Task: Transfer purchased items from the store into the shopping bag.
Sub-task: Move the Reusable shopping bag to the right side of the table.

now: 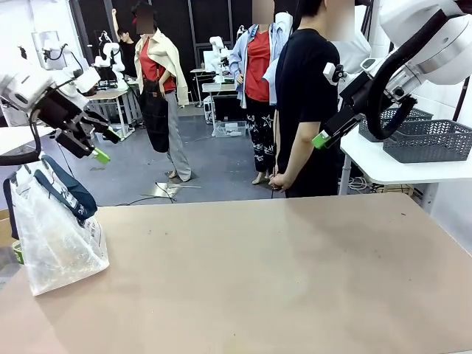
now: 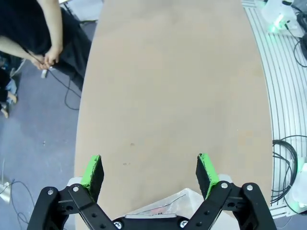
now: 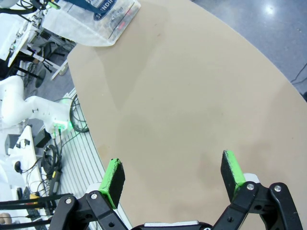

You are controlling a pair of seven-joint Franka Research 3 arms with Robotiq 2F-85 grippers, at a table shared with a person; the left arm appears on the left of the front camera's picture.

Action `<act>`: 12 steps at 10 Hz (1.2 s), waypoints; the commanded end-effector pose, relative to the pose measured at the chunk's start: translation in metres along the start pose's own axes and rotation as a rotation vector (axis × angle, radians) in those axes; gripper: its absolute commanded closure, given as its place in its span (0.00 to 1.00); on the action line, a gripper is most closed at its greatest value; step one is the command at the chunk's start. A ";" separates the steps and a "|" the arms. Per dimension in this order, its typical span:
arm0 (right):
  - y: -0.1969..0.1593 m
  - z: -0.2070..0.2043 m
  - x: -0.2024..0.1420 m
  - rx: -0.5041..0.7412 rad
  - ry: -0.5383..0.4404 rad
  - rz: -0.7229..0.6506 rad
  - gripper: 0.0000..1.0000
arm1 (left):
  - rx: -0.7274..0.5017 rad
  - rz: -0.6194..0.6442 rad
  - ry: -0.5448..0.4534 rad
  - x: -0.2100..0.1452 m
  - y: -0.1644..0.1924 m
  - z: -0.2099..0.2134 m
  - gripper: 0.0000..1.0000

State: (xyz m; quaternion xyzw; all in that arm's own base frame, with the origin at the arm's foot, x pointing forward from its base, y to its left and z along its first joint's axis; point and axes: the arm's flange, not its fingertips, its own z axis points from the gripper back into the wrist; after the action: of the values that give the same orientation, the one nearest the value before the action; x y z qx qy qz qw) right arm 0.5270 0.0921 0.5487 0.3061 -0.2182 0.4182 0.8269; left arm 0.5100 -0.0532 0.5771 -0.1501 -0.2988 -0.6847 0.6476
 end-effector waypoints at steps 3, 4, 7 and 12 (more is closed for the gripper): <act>-0.001 0.001 0.001 0.008 0.003 0.005 0.00 | -0.019 0.057 0.001 -0.005 -0.002 -0.002 0.00; -0.001 0.001 0.001 0.008 0.003 0.005 0.00 | -0.023 0.005 -0.004 0.000 -0.001 -0.005 0.00; -0.001 0.001 0.001 0.008 0.003 0.005 0.00 | -0.023 0.005 -0.004 0.000 -0.001 -0.005 0.00; -0.001 0.001 0.001 0.008 0.003 0.005 0.00 | -0.023 0.005 -0.004 0.000 -0.001 -0.005 0.00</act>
State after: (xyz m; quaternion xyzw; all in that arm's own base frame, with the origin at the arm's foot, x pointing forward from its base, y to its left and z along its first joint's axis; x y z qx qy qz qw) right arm 0.5270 0.0921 0.5487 0.3061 -0.2182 0.4182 0.8269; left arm 0.5099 -0.0574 0.5724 -0.1592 -0.2896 -0.6844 0.6499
